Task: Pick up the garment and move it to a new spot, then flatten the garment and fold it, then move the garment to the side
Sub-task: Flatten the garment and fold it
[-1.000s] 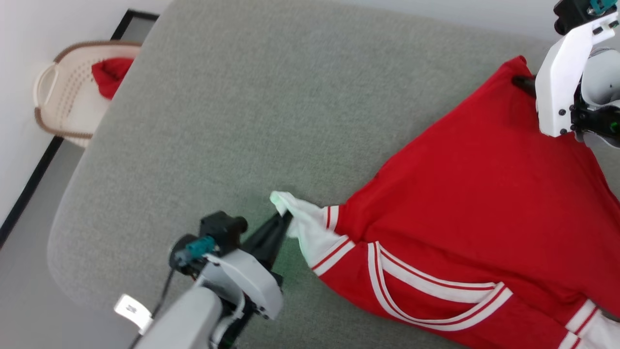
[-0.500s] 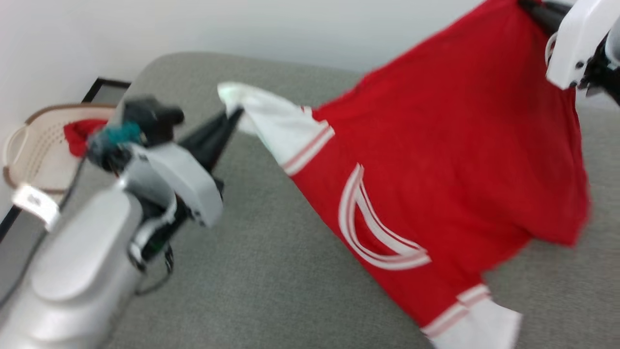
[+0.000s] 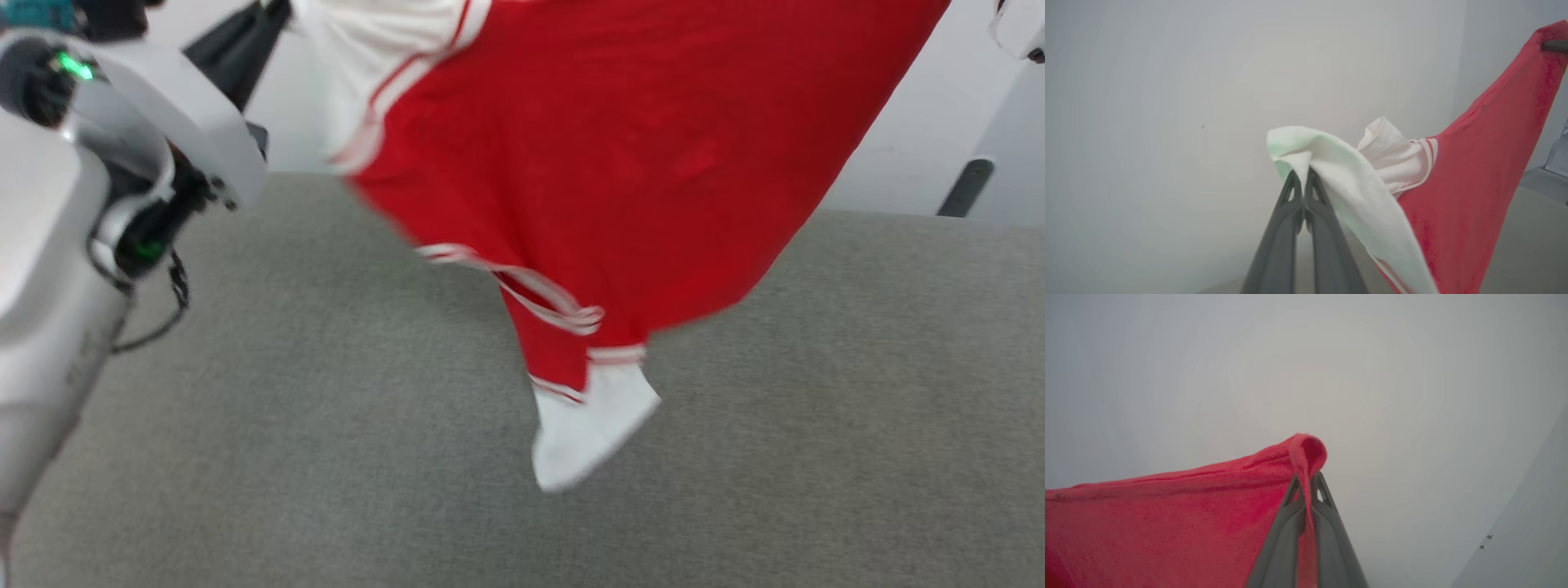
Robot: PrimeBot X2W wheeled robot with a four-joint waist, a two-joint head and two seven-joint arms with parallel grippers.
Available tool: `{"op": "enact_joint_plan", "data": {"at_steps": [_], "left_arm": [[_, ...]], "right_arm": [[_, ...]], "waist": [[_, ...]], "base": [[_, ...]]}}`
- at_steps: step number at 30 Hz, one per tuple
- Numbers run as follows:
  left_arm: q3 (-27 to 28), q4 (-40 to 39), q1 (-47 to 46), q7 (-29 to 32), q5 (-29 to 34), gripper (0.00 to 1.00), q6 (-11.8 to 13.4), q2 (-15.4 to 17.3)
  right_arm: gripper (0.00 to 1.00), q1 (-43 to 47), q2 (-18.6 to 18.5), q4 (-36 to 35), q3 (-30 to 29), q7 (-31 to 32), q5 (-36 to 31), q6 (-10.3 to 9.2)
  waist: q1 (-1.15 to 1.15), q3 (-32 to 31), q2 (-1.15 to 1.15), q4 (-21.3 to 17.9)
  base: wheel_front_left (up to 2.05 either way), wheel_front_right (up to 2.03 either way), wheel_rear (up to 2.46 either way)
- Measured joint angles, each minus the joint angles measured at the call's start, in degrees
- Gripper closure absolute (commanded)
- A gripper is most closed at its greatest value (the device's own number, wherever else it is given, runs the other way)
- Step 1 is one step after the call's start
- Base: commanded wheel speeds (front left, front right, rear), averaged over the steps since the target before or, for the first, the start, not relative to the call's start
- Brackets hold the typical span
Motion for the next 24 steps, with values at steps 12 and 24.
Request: {"op": "enact_joint_plan", "data": {"at_steps": [12, 24], "left_arm": [[-10.15, 10.55, -14.46, -1.6, -2.66, 1.0, -0.01, 1.29], [-17.28, 17.9, -25.1, -6.11, -3.43, 1.0, -0.01, -0.43]], "right_arm": [[1.0, -1.82, 0.23, 0.79, -0.96, -1.04, 0.34, 0.0], [1.0, -3.89, 0.77, 0.49, -0.99, -1.07, 0.19, 0.0]], "waist": [[0.0, -2.05, 0.0, -4.25], [0.0, 0.72, 0.0, -5.98]], "base": [[0.0, 0.0, 0.0], [0.0, 0.0, 0.0]]}}
